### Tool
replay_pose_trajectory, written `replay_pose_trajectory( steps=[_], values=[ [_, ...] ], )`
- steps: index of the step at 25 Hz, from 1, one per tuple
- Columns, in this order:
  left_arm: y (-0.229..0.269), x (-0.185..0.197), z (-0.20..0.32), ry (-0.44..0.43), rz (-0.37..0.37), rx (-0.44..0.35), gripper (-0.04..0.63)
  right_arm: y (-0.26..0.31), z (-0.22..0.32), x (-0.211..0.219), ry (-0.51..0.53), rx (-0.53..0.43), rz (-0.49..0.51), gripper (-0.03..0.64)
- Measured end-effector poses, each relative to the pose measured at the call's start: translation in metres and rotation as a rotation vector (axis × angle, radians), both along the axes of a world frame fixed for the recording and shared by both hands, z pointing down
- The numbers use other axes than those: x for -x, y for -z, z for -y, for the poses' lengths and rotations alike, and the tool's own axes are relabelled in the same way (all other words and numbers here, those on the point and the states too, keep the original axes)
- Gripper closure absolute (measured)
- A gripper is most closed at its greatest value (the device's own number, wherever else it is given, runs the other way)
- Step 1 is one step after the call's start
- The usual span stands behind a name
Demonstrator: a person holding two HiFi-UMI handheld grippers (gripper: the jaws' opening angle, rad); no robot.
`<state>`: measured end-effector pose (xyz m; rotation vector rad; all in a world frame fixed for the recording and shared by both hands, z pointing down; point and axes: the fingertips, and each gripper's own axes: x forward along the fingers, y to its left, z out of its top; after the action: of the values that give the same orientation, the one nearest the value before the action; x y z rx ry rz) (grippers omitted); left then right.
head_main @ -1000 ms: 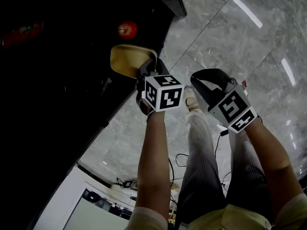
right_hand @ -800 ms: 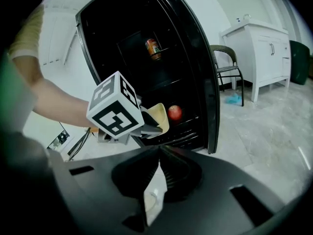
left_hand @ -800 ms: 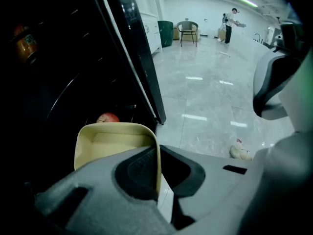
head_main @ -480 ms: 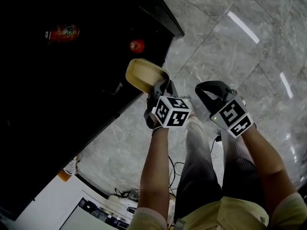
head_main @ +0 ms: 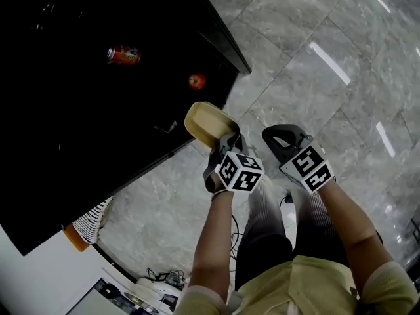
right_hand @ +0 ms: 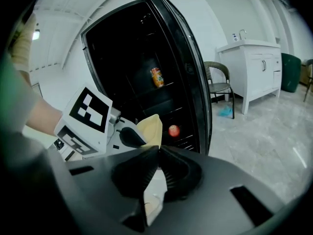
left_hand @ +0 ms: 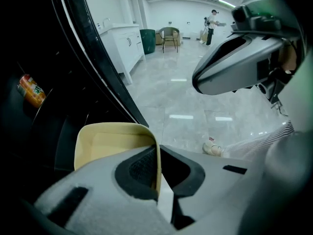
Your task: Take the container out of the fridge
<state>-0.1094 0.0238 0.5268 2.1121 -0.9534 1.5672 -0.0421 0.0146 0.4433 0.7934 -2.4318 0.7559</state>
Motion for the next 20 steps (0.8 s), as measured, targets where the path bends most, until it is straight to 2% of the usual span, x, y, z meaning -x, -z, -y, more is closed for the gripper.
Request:
replay_pose_trajectory(
  steps=[7, 12, 20],
  values=[
    [0.047, -0.011, -0.011, 0.001, -0.039, -0.01, 0.569, 0.043, 0.002, -0.012, -0.002, -0.021, -0.007, 0.586],
    [0.083, -0.016, -0.025, 0.018, -0.052, -0.015, 0.569, 0.072, -0.011, -0.02, -0.015, 0.003, 0.023, 0.586],
    [0.133, -0.033, -0.051, -0.033, -0.074, -0.038, 0.569, 0.123, -0.017, -0.02, -0.003, -0.017, 0.063, 0.586]
  ],
)
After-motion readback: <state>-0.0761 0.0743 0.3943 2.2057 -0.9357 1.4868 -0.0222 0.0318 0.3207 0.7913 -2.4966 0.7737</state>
